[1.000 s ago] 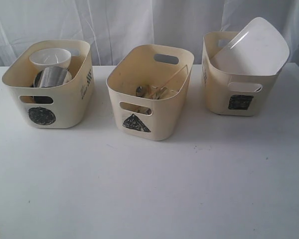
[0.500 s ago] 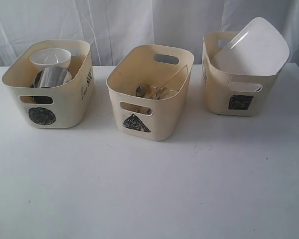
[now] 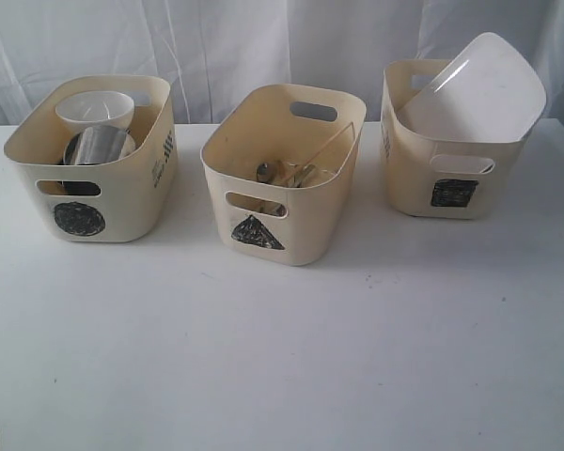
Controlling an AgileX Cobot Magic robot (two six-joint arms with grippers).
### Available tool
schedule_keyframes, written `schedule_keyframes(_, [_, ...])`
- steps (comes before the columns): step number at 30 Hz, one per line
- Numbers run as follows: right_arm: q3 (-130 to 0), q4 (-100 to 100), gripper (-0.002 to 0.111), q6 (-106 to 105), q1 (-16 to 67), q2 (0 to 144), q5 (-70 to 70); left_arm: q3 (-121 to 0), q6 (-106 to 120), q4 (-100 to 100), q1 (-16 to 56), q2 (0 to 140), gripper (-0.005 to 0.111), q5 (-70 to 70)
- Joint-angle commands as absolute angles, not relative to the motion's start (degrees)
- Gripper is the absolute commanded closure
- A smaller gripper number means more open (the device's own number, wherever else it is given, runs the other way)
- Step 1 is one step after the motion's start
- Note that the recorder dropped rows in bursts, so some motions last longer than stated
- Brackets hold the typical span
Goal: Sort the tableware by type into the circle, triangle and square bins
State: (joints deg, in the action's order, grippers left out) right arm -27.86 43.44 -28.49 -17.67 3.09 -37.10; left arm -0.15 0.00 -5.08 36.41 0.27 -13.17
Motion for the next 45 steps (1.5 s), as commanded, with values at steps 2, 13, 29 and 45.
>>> schedule_keyframes(2, [-21.74, 23.13, 0.108, -15.45, -17.74, 0.88, -27.01, 0.00, 0.00, -5.72, 36.71, 0.00, 0.107, -13.33])
schedule_keyframes(13, [-8.09, -1.50, 0.108, 6.32, -17.74, 0.00, -17.84, 0.00, 0.00, -5.72, 36.71, 0.00, 0.107, -13.33])
schedule_keyframes(29, [0.00, -1.50, 0.108, 2.43, -17.74, 0.00, -11.13, 0.00, 0.00, -5.72, 36.71, 0.00, 0.107, -13.33])
schedule_keyframes(45, [0.00, -2.19, 0.108, -4.69, -1.56, 0.00, -15.01, 0.00, 0.00, -5.72, 36.71, 0.00, 0.107, -13.33])
